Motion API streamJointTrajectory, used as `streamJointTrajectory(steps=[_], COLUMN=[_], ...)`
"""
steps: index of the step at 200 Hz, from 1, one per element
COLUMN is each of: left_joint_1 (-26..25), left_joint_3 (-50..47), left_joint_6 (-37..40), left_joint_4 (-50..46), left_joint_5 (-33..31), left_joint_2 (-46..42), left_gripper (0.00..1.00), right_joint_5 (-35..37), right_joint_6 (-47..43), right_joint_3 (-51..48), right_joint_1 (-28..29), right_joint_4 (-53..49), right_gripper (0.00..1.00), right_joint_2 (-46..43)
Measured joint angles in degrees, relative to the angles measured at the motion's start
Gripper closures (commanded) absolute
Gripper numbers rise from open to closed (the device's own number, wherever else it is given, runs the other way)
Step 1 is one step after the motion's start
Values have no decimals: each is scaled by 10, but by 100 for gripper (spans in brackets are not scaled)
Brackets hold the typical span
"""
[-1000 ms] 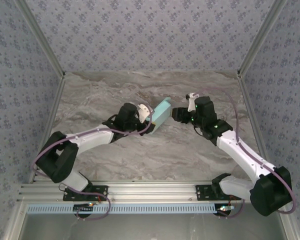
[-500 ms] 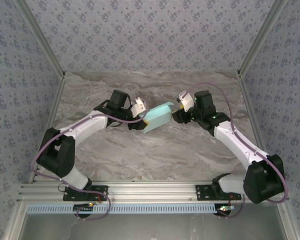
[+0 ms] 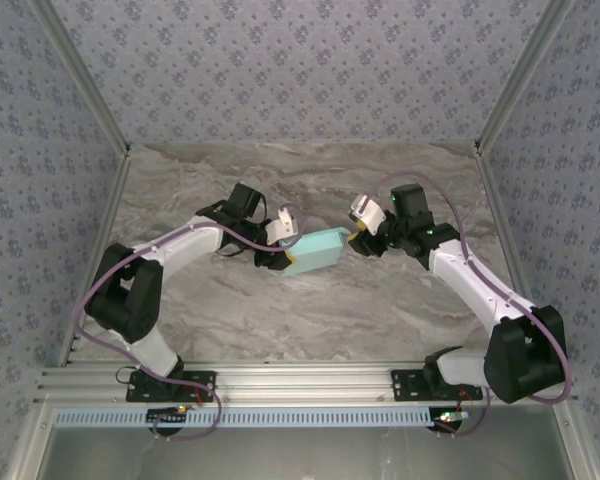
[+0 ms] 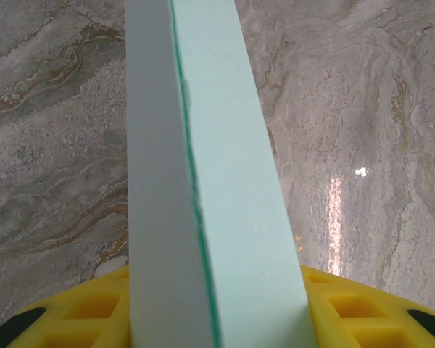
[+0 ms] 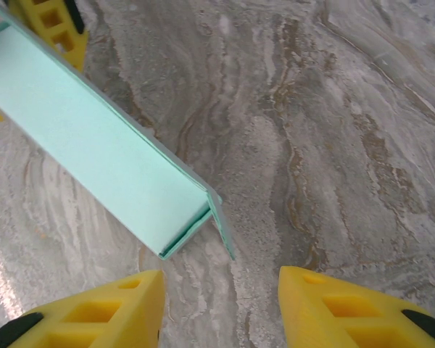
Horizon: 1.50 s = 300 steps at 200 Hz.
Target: Fold the paper box
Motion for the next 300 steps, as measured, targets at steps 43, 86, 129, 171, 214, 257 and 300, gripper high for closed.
streamJointTrajectory(steps=[43,86,129,171,214,257,300], left_joint_1=[0,0,-1,-3,-4,-6,-8], left_joint_3=[0,0,0,0,0,0,0], left_joint_6=[8,9,9,8,8,8,2], left_joint_4=[-2,-1,-2,-2,-2,-2,0], left_joint_5=[7,8,7,4,3,3,-1], left_joint_2=[0,1,4,10,11,11,11], left_gripper=[67,67,67,68,68,68,69], right_joint_5=[-17,-21,-26,-30,-25,-21,-6], right_joint_6=[-17,-21,-21,-20,-16,-14,6], right_joint_3=[7,23,37,44,44,44,47], right_joint_1=[0,0,0,3,5,6,14], right_joint_4=[-5,-13,-18,-22,-21,-21,-21], right_gripper=[71,75,85,89,82,85,93], right_joint_2=[40,61,61,72,76,85,89])
